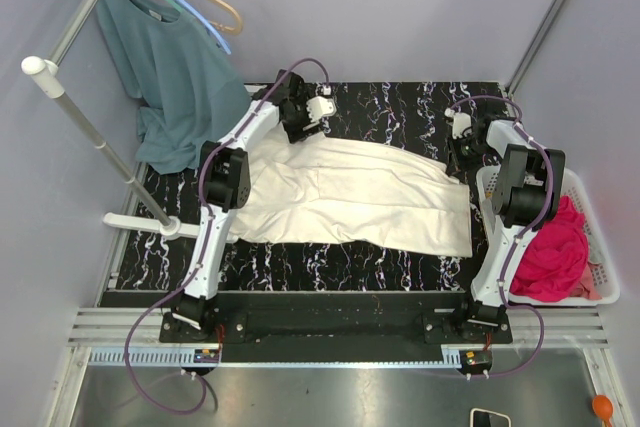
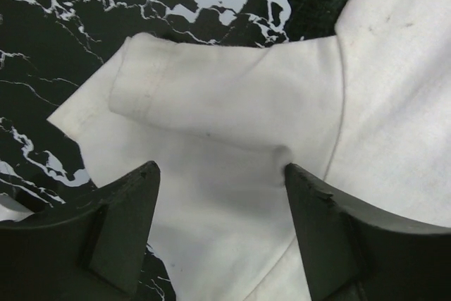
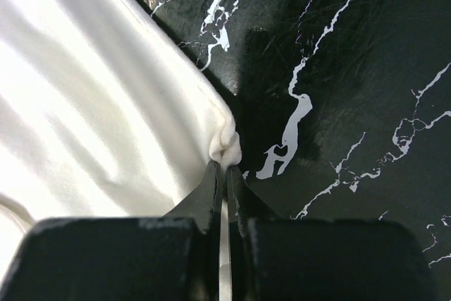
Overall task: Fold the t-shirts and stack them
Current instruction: Fold the tshirt
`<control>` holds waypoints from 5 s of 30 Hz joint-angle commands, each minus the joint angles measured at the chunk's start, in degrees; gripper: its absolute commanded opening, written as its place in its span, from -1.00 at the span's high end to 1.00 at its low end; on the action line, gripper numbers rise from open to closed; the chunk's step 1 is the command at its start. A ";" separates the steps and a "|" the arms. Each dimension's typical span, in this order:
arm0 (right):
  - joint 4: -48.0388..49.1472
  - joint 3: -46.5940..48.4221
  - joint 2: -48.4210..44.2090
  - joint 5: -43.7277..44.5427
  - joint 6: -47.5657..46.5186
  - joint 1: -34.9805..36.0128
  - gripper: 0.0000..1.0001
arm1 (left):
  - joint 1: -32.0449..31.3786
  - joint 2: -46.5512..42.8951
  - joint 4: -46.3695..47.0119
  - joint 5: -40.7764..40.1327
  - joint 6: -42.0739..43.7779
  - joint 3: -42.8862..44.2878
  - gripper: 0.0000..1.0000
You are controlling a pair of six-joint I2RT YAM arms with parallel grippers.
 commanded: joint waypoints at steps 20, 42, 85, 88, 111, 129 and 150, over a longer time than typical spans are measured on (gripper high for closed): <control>-1.91 -2.43 -1.77 -0.01 -0.67 0.86 1.00 | -2.37 -5.29 -2.61 -2.35 7.18 -10.07 1.00; -1.03 -3.66 -1.95 -0.01 -0.32 1.13 1.00 | -2.20 -3.45 26.91 -8.94 2.52 -8.47 -0.98; 0.02 -6.03 -2.56 -1.41 -0.67 1.21 1.00 | -3.69 -14.26 12.24 -0.15 0.68 -16.15 -0.68; 0.19 -6.21 -2.39 -1.59 -0.58 1.21 1.00 | -3.25 -12.86 12.68 0.20 -1.70 -11.84 -0.67; 0.28 -6.64 -2.47 -2.29 -0.67 1.21 1.00 | -1.84 1.56 7.85 4.86 -5.48 4.88 -0.48; -0.07 -7.00 -4.23 -3.17 -0.41 1.21 1.00 | -5.53 3.23 1.70 3.02 2.86 3.38 0.03; -0.24 -9.55 -8.63 -4.14 -1.64 1.21 1.00 | -5.97 4.11 -2.44 -3.84 9.11 0.74 1.00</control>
